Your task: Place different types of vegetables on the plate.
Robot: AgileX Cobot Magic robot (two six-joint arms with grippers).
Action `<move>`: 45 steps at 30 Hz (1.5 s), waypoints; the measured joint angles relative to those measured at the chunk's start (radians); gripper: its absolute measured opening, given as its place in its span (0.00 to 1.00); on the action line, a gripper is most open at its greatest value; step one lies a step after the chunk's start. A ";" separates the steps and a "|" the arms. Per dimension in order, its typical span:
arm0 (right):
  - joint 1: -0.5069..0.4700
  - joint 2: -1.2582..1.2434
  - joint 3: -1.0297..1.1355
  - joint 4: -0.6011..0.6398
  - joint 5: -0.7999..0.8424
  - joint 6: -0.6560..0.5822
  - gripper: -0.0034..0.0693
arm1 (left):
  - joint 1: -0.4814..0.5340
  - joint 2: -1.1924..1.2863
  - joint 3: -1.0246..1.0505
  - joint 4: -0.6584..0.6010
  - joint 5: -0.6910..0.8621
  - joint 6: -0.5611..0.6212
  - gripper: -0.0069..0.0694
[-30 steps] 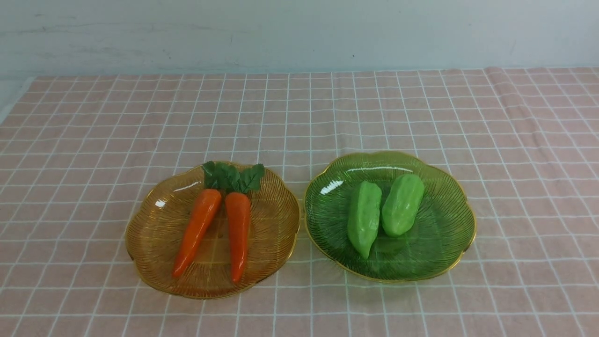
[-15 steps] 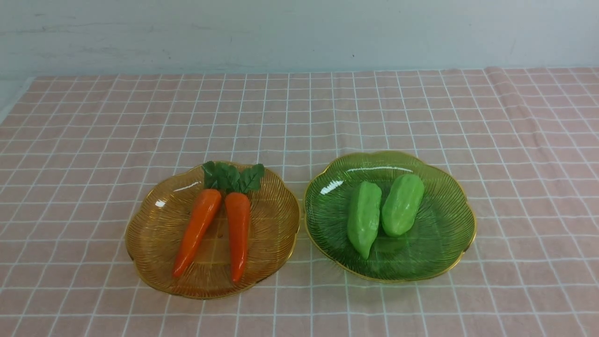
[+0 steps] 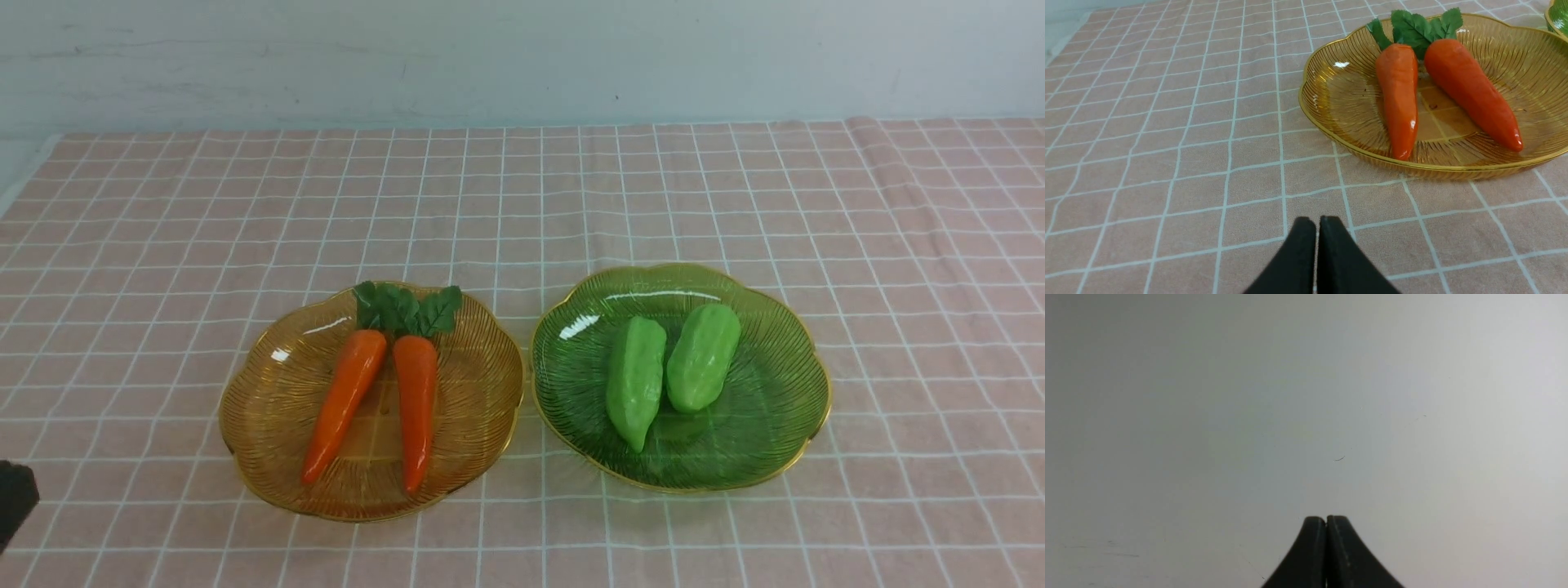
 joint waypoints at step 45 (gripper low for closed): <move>-0.224 -0.033 0.323 -0.104 0.417 0.009 0.03 | 0.000 -0.002 0.000 0.000 0.001 0.000 0.09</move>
